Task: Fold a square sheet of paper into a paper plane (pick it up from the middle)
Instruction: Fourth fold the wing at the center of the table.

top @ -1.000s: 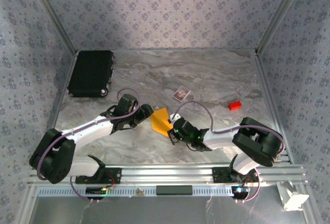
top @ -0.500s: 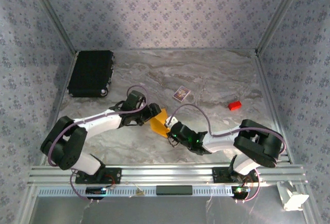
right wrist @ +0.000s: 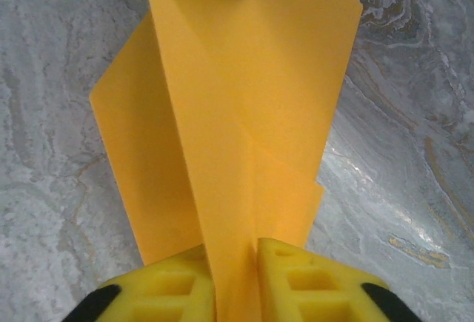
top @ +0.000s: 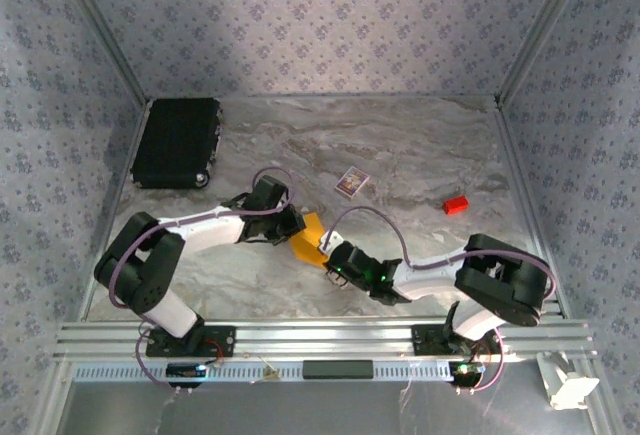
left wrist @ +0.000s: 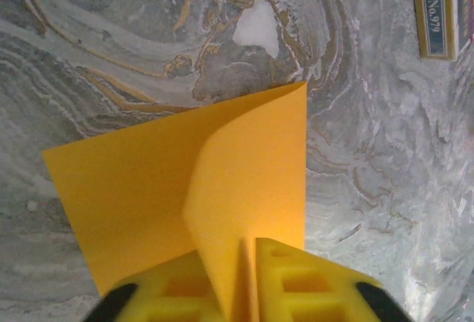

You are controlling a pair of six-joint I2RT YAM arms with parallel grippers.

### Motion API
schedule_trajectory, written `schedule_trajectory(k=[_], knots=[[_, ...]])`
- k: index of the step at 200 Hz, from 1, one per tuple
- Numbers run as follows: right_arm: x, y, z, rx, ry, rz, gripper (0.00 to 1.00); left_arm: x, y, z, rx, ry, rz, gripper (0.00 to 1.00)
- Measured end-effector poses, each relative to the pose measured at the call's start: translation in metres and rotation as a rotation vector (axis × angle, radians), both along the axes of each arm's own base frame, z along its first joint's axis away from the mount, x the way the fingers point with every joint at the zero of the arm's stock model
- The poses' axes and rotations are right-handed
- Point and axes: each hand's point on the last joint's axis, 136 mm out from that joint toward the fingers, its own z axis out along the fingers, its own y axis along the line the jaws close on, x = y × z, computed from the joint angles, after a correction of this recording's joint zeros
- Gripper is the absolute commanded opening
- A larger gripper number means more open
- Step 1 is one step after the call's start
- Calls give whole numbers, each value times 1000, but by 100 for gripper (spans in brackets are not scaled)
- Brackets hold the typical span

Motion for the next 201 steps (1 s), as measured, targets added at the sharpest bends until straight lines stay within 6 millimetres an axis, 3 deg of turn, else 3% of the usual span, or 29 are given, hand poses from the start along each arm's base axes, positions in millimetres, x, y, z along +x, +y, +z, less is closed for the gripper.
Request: schedule_trajectory(k=[18,85,201], knots=[[-1,1,5,2,-11,8,31,0,0,0,1,5,2,0],[1,10,16,-66,-53,15,34,-5,-5,1,-8,9,-18,0],[0,6,9,-153,-71,16,23,-5,-5,1,-9,11,-19,0]])
